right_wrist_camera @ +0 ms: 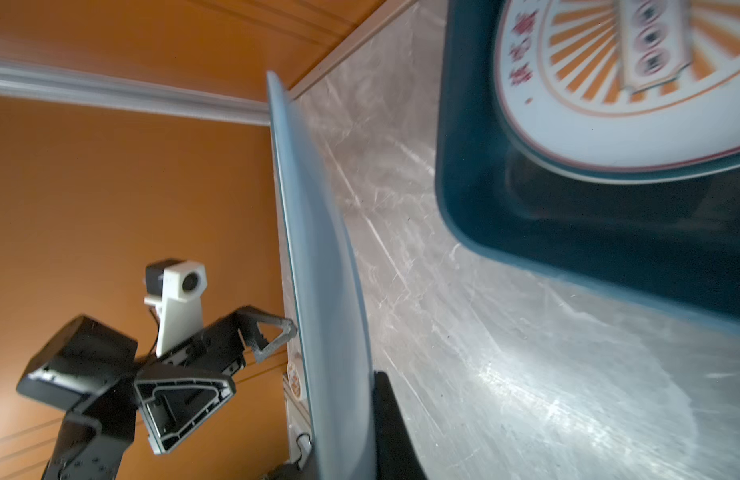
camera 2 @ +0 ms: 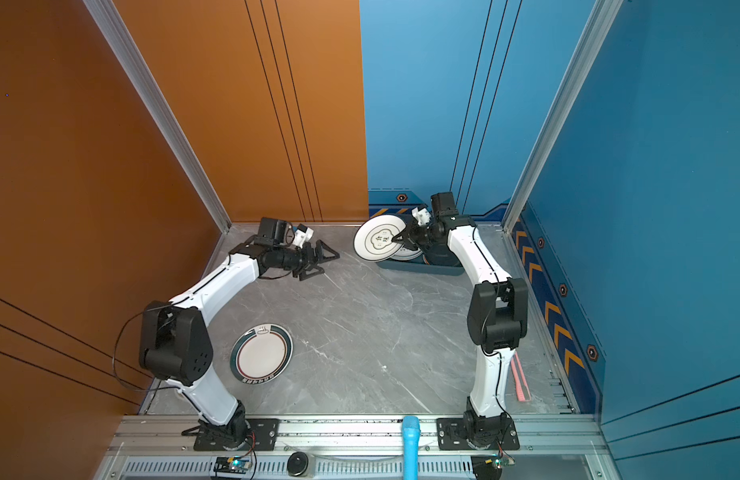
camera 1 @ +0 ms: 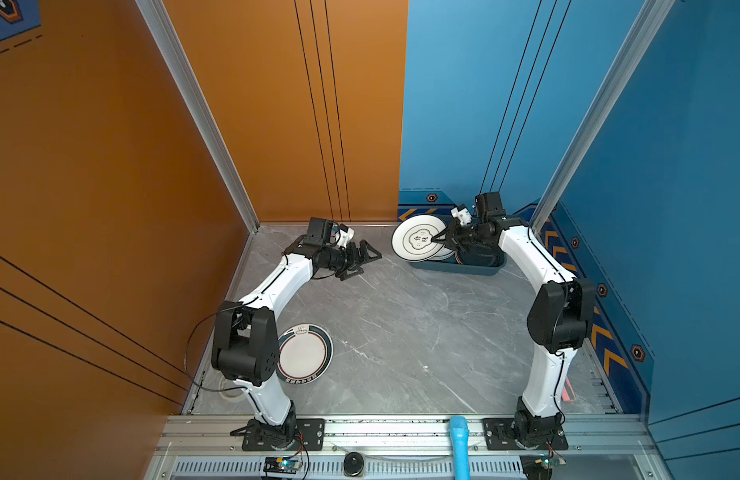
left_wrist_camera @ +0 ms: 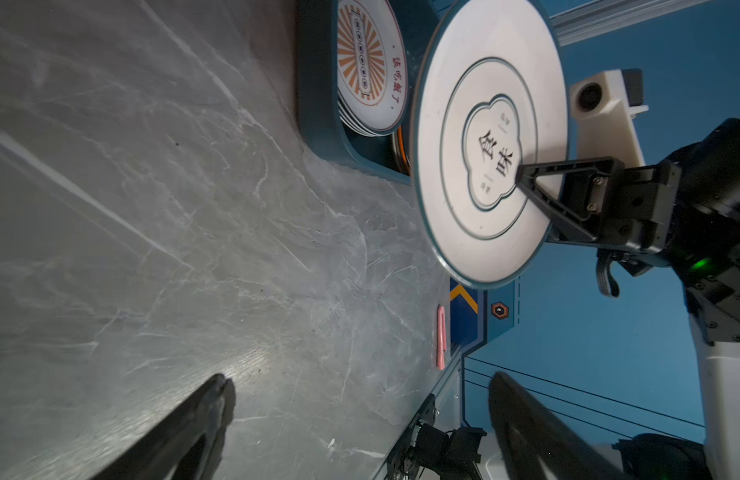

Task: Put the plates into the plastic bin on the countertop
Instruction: 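Carry the white plate to the bin with right gripper while left gripper releases, then lower the white plate into the teal bin with right gripper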

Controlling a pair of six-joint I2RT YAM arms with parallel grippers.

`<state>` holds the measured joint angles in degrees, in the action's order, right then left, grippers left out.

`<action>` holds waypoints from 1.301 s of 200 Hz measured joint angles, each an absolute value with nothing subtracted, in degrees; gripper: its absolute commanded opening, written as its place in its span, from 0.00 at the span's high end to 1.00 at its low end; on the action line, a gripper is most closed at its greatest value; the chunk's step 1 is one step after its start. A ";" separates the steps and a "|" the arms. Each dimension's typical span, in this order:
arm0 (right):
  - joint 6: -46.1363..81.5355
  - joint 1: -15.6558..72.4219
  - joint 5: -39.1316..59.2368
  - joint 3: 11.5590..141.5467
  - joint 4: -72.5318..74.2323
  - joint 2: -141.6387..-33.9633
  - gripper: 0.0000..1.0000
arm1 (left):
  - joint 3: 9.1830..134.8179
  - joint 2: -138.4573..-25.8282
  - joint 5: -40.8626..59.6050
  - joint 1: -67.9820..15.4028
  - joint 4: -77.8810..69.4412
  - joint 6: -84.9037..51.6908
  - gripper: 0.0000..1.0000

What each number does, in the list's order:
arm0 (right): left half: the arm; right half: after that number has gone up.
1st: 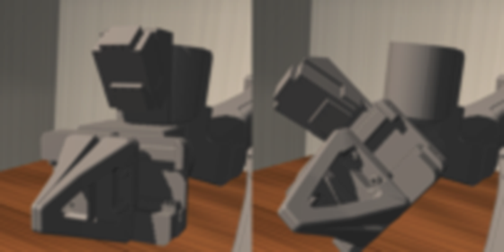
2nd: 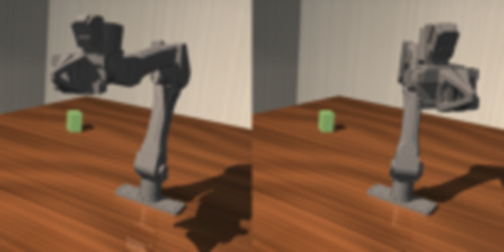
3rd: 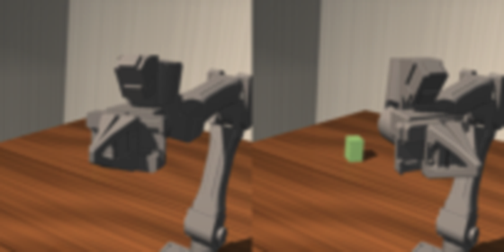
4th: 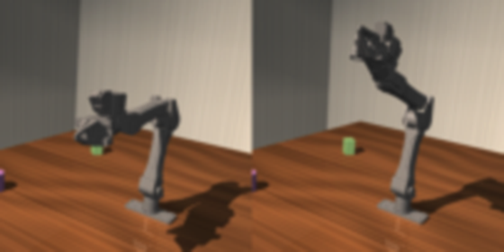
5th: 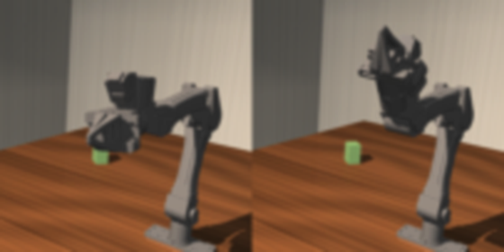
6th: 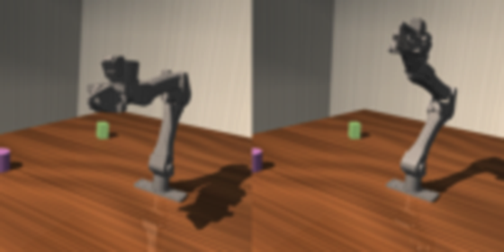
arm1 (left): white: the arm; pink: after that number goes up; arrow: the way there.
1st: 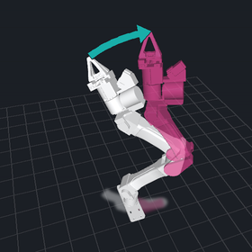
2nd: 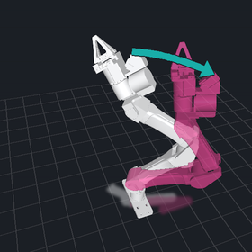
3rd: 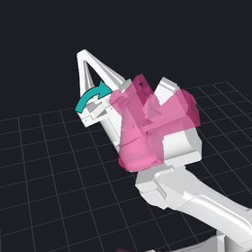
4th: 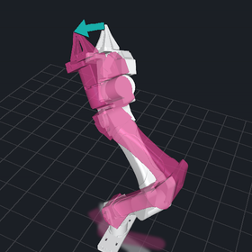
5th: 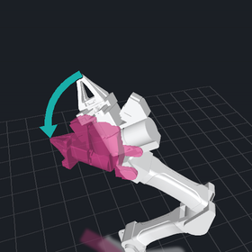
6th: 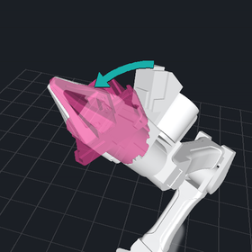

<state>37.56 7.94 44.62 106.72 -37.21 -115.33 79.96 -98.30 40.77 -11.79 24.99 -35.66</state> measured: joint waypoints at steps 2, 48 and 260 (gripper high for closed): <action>37.67 7.75 44.18 107.07 -37.21 -115.66 1.00 | 79.96 -98.13 40.34 -11.60 25.21 -35.57 0.02; 42.59 4.58 37.15 113.97 -37.45 -124.36 1.00 | 79.50 -94.26 33.56 -7.22 29.08 -34.48 0.02; 52.34 1.19 30.44 126.45 -39.00 -139.24 0.75 | 82.21 -96.36 33.63 -2.90 35.59 -31.57 0.02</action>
<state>52.34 1.19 30.44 126.45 -39.00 -139.24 82.21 -96.36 33.63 -2.90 35.59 -31.57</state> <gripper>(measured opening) 0.215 0.979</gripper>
